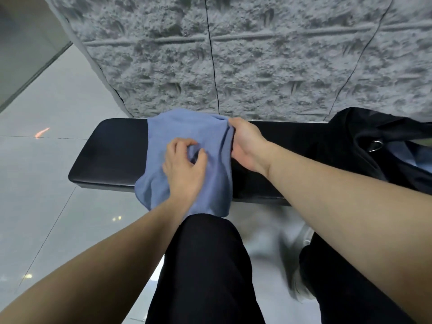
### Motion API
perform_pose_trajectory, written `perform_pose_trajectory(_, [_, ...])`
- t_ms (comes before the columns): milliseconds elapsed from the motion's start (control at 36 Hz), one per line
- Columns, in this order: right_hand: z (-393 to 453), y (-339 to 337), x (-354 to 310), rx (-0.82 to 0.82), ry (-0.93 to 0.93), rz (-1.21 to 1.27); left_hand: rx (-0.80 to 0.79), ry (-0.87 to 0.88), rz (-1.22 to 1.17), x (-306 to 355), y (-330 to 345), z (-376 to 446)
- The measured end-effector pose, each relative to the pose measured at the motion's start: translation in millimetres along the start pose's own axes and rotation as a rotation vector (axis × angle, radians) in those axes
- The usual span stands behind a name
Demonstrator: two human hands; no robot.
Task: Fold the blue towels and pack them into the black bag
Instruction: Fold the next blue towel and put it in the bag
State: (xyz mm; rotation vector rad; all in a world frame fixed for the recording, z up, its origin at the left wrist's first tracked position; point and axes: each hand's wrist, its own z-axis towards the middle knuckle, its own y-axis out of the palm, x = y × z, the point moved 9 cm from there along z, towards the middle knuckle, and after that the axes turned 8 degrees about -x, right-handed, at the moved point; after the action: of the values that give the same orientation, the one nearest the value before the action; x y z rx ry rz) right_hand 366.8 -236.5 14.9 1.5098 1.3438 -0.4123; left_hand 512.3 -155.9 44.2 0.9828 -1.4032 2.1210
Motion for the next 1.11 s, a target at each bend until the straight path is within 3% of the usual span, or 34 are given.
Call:
perform_pose_trajectory(56, [2,3,-8,0.036,-0.015,0.067,0.048,-0.089,0.041,-14,-12,-4])
perform_pose_trajectory(167, [-1,-12,-15,0.26,0.0,0.197,0.043,-0.237,0.038,-43,-24,-14])
perform_pose_trajectory(250, [1,-18,-11,0.325,0.052,0.145,-0.017,-0.274,0.082,-50,-23,-16])
perform_pose_trajectory(361, [-3,-3,4,0.164,0.222,0.036,-0.093,-0.339,0.152,-55,-15,-13])
perform_pose_trajectory(472, [-10,12,21,-0.044,0.351,-0.228,-0.114,-0.333,0.229,-55,-14,-5])
perform_pose_trajectory(556, [-4,9,18,0.008,0.264,-0.291,-0.089,-0.278,0.229,-46,-14,-1])
perform_pose_trajectory(778, [-4,1,-25,0.116,-0.016,-0.122,-0.089,-0.21,0.312,-37,-14,-3])
perform_pose_trajectory(944, [-19,-26,-43,0.22,-0.104,0.033,-0.17,-0.127,0.373,-29,-2,-4])
perform_pose_trajectory(1028, [-23,-44,-49,0.252,-0.136,0.057,-0.213,-0.045,0.298,-17,6,-3])
perform_pose_trajectory(1111, [-25,-58,-51,0.248,-0.15,0.088,-0.359,-0.066,0.163,-11,21,-2])
